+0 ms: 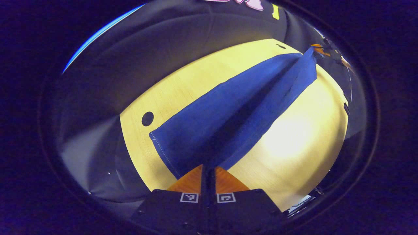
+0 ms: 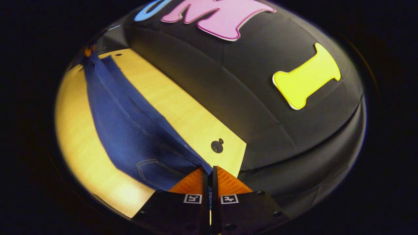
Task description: Grasp the waist and the cuffs of the jeans and fold them to make the two legs overlap; first hold the waist and fold one-third of the jeans toward the cuffs, then hold the cuffs and fold the remaining one-third in the same direction to finish folding.
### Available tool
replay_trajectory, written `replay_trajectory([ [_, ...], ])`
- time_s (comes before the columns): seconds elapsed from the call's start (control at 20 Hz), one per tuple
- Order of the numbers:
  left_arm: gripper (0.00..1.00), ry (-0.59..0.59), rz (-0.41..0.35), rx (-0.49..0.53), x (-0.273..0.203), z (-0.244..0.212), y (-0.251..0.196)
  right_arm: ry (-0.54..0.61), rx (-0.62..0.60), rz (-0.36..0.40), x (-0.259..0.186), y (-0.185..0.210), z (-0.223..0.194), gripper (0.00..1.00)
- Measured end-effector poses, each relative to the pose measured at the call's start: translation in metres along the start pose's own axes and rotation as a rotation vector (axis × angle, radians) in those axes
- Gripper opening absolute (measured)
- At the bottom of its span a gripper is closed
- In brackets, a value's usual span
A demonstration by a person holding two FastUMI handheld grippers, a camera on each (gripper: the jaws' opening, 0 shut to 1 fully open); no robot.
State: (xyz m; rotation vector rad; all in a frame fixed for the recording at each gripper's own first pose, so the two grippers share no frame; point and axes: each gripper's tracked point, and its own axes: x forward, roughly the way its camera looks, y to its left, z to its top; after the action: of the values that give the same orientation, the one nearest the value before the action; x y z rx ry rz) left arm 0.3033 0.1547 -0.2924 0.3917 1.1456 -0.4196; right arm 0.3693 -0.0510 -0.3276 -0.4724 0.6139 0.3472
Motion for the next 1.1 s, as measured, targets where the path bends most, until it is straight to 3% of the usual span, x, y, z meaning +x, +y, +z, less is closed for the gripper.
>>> replay_trajectory([
  [0.15, 0.06, 0.101, -0.010, 0.133, 0.027, 0.018, 0.002, 0.093, 0.098, 0.002, 0.061, 0.008, -0.014, 0.06],
  [0.35, 0.10, 0.146, 0.031, 0.248, 0.055, 0.038, 0.023, 0.135, 0.034, -0.013, 0.100, 0.026, -0.026, 0.06],
  [0.5, 0.55, 0.064, 0.077, 0.247, 0.070, 0.044, 0.040, 0.136, 0.076, -0.017, 0.107, 0.030, -0.024, 0.10],
  [0.55, 0.67, 0.019, 0.087, 0.233, 0.070, 0.048, 0.042, 0.123, 0.126, -0.008, 0.112, 0.030, -0.021, 0.17],
  [0.6, 0.86, -0.029, 0.100, 0.218, 0.065, 0.051, 0.046, 0.104, 0.166, -0.009, 0.111, 0.029, -0.017, 0.33],
  [0.8, 0.98, -0.224, 0.188, 0.105, 0.026, 0.067, 0.058, 0.037, 0.275, -0.039, 0.093, 0.007, 0.003, 0.97],
  [1.0, 0.98, -0.314, 0.305, 0.083, -0.028, 0.070, 0.078, -0.004, 0.287, -0.087, 0.068, -0.022, 0.011, 0.97],
  [1.1, 0.98, -0.358, 0.316, 0.036, -0.052, 0.071, 0.077, -0.007, 0.296, -0.094, 0.057, -0.025, 0.011, 0.98],
])
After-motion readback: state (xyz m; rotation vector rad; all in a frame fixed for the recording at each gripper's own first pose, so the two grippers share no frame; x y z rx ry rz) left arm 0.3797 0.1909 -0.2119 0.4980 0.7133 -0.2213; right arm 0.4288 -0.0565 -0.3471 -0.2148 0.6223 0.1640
